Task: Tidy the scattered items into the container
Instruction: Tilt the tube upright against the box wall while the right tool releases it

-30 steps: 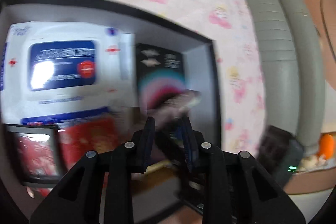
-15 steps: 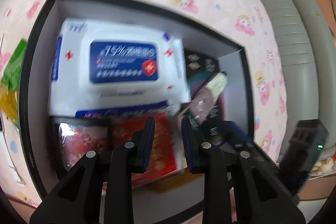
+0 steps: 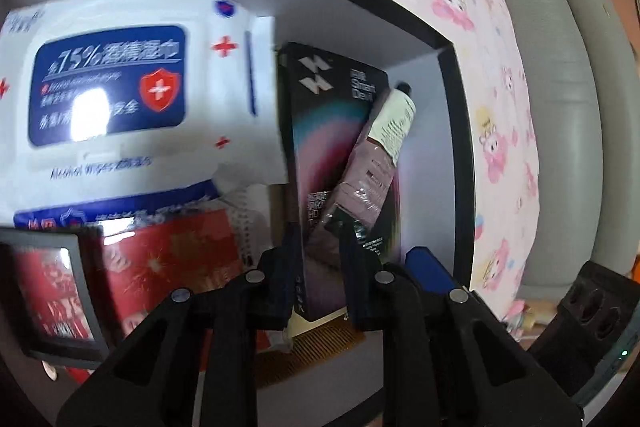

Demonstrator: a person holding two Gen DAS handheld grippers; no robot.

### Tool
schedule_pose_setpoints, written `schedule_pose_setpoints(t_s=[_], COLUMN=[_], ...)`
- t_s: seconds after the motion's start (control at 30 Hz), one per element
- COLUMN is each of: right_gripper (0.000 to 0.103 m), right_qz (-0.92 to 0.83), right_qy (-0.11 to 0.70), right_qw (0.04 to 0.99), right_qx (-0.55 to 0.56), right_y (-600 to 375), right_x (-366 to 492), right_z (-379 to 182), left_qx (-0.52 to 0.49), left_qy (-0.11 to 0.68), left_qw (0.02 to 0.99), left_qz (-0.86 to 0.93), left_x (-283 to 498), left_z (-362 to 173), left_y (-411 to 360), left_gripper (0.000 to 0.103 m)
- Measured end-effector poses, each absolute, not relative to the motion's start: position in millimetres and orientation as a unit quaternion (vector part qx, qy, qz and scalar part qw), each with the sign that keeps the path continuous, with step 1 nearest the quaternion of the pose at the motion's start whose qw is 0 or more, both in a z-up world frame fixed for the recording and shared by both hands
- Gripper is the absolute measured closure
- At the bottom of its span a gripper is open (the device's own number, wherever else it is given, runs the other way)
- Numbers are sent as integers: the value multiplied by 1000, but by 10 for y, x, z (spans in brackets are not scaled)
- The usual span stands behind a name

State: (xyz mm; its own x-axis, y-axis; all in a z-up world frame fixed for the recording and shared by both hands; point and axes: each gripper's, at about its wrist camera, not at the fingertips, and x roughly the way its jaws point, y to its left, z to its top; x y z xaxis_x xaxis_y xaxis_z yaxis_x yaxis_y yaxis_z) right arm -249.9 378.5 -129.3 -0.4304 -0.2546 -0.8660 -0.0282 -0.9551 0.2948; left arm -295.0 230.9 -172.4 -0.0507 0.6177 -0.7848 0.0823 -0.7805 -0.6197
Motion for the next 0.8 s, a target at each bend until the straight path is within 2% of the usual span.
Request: schedule_pose_setpoints(t_s=[0.2, 0.23, 0.3, 0.47, 0.5, 0.67, 0.8], right_gripper=[58, 60, 70, 71, 78, 79, 76], right_qz=[-841, -838, -830, -825, -822, -825, -833], right_qy=[-119, -112, -104, -74, -67, -77, -105], right_qw=[87, 99, 104, 71, 55, 48, 56], right_qx=[520, 525, 538, 556, 563, 558, 541], right_y=[3756, 3711, 3680, 3668, 3687, 3717, 3795], right_x=[-2514, -2559, -2608, -2642, -2646, -2614, -2521], right_z=[-1298, -1342, -1409, -1508, -1544, -1504, -1385], left_qx=[-641, -640, -639, -649, -651, -662, -667], left_qy=[-291, -296, -305, -292, -289, -275, -270], left_qw=[192, 196, 204, 218, 221, 235, 246], left_qz=[683, 681, 676, 667, 666, 657, 650], left_x=[-2884, -2905, -2962, -3022, -3033, -3090, -3138], left_z=[-1708, -1712, -1726, -1775, -1785, -1834, -1869], left_y=[1977, 1982, 2010, 2232, 2277, 2504, 2652], left_gripper=[85, 85, 85, 85, 85, 85, 85])
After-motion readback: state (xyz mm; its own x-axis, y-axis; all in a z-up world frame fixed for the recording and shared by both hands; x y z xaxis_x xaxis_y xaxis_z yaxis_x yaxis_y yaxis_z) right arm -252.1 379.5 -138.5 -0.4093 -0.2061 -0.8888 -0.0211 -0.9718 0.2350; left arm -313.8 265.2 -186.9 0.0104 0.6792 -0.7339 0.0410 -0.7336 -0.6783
